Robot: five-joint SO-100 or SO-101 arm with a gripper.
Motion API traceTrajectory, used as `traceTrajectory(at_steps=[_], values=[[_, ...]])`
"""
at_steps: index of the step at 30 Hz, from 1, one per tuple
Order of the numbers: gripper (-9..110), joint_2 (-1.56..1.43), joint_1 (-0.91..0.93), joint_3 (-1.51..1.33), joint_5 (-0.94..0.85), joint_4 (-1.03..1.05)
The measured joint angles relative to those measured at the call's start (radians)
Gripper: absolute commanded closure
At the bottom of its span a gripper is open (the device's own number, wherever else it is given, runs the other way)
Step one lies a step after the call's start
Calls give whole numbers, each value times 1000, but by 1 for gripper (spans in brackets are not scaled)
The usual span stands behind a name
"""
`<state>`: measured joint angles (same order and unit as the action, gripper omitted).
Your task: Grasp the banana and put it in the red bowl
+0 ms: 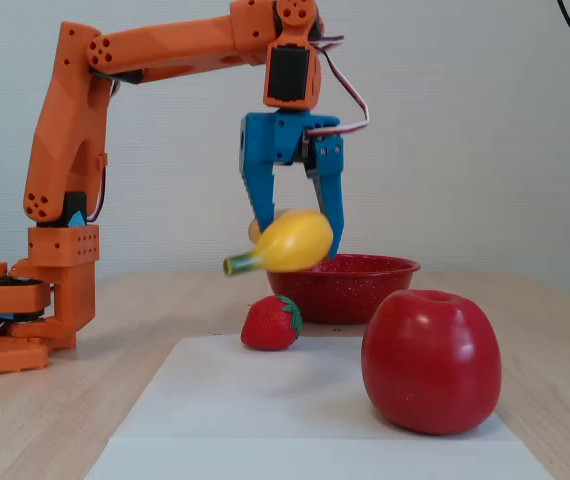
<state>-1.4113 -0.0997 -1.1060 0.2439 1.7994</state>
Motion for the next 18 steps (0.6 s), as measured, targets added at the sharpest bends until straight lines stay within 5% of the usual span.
traceTrajectory(at_steps=[18], values=[[101,-46,512,86,-137,-17]])
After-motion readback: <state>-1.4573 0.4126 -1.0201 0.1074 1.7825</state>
